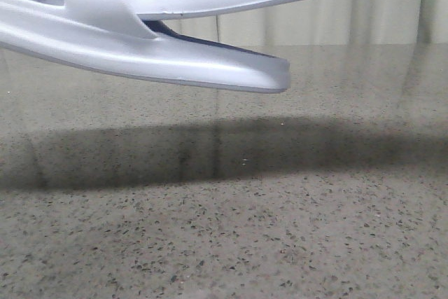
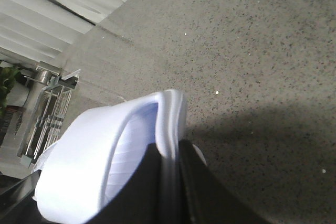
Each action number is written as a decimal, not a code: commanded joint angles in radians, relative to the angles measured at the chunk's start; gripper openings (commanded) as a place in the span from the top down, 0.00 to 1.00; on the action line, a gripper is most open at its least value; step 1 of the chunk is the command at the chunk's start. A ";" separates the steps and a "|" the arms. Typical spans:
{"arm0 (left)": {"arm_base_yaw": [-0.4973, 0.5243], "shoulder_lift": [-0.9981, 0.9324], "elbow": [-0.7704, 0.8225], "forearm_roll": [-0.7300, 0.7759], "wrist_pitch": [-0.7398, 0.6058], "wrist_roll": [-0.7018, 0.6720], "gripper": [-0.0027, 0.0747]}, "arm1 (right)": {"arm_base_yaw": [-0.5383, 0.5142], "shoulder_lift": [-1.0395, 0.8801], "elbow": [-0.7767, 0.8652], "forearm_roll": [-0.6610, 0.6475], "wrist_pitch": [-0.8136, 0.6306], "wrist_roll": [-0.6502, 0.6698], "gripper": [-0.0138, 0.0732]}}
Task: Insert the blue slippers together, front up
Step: 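Lift both slippers and bring them together above the table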
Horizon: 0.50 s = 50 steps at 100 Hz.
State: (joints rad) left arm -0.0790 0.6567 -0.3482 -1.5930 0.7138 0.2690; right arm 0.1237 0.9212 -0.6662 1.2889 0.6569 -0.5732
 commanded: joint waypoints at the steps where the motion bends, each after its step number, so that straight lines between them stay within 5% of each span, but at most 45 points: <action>1: -0.007 -0.001 -0.029 -0.117 0.142 -0.005 0.94 | 0.005 0.019 -0.031 0.123 0.125 -0.081 0.96; 50: -0.007 -0.001 -0.029 -0.195 0.285 -0.003 0.94 | 0.053 0.109 -0.031 0.255 0.259 -0.263 0.96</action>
State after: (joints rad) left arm -0.0727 0.6567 -0.3465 -1.6876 0.7682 0.2744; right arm 0.1271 1.0264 -0.6662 1.4535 0.7180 -0.7829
